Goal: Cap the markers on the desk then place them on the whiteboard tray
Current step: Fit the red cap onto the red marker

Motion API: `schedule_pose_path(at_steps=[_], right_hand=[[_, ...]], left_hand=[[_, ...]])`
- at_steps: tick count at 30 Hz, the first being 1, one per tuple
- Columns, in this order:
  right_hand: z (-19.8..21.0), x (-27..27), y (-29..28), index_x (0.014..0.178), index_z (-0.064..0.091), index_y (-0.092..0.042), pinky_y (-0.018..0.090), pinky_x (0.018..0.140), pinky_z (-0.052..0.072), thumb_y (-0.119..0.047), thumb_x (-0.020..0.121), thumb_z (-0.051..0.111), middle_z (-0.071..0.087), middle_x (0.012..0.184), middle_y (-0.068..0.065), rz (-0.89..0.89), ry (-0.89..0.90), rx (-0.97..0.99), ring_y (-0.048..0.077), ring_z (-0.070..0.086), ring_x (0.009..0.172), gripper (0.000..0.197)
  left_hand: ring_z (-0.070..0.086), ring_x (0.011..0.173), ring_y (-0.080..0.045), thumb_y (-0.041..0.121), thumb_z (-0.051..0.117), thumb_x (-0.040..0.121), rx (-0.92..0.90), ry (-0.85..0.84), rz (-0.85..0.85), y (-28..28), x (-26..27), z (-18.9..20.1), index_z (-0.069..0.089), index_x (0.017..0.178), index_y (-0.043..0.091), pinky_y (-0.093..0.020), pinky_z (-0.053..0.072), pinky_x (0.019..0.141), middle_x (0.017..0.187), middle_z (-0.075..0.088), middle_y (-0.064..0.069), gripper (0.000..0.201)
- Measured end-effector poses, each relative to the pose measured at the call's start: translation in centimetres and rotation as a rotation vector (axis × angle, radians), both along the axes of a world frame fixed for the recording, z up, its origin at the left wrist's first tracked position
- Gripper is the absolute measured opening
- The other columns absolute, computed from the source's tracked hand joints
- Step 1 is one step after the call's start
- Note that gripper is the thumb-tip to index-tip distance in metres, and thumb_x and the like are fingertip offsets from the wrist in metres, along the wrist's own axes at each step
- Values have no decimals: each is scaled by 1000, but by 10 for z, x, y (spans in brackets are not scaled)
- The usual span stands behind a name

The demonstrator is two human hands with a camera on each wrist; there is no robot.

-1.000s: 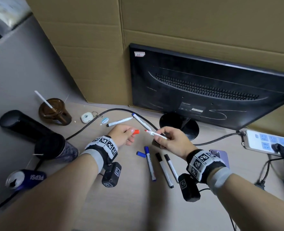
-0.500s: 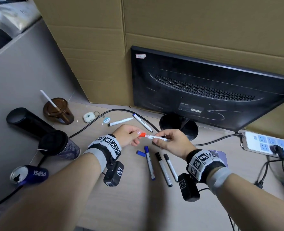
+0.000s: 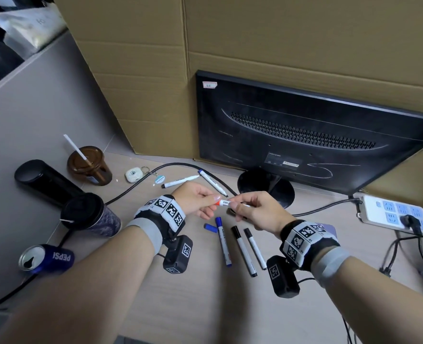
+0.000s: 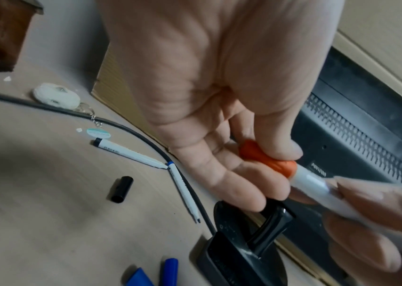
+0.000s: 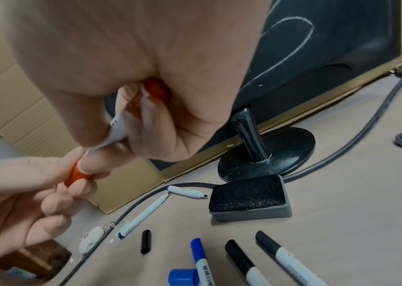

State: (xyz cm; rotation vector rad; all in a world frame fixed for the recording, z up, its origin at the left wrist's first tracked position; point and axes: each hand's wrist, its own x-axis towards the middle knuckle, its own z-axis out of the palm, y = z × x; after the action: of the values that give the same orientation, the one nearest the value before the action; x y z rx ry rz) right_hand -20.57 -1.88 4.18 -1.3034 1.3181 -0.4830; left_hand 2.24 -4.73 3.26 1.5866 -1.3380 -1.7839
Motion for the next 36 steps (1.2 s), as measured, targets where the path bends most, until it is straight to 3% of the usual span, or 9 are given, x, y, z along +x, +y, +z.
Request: schedule_pose_path(at_steps=[5,10,14,18,22,24,28,32,36], right_hand=[[8,-1,-1,107,81,-11,6,45,39,-26,101,67,72,70,4,17,10,-83,0,49,46,22],[11,5,-1,114,81,-9,16,39,33,-22,101,67,66,69,12,-28,-87,-73,10,36,43,23],[10,5,1,116,80,-9,16,39,34,-23,102,66,61,69,11,-40,-129,-75,6,39,42,24],[9,8,0,117,77,-12,19,38,39,-29,101,67,71,76,8,-19,-113,-24,12,47,47,25],[4,10,-5,115,70,-3,17,57,51,-20,101,68,76,88,10,-9,-89,57,7,62,61,23],[-5,10,-5,111,71,-2,17,64,52,-15,95,75,75,87,8,5,-30,43,5,65,64,21],[-29,14,3,93,70,-12,22,46,46,-17,85,83,70,64,2,30,170,82,16,57,47,16],[-57,35,18,79,72,-18,41,68,66,-31,70,81,79,72,6,94,339,121,25,77,64,18],[-80,51,32,75,77,-16,38,71,67,-29,70,75,79,69,7,239,433,136,21,78,63,15]], left_hand=[[71,59,-17,18,73,93,-30,12,40,4,0,8,75,92,4,-28,60,60,74,73,-14,14],[70,57,-15,9,71,94,-109,19,57,4,-2,22,75,88,6,-22,58,57,74,73,-15,7],[69,58,-16,8,71,93,-132,19,37,1,-2,27,76,93,2,-21,57,57,76,73,-15,7],[70,59,-13,11,70,95,-144,6,10,-1,2,27,75,92,8,-20,58,58,79,73,-15,6],[70,62,-15,12,72,94,-106,37,57,-2,3,17,71,108,5,-26,61,62,85,74,-15,16],[71,64,-18,13,71,94,-80,50,92,1,2,10,67,114,7,-29,64,66,87,75,-14,21],[72,70,-23,13,64,99,9,0,161,11,10,-16,63,116,7,-31,63,68,90,74,-13,19],[65,64,-19,19,54,104,64,-159,232,27,28,-46,66,104,12,-26,55,63,85,71,-8,14],[61,59,-18,15,55,102,131,-223,266,42,42,-70,65,86,16,-23,48,57,74,66,-5,18]])
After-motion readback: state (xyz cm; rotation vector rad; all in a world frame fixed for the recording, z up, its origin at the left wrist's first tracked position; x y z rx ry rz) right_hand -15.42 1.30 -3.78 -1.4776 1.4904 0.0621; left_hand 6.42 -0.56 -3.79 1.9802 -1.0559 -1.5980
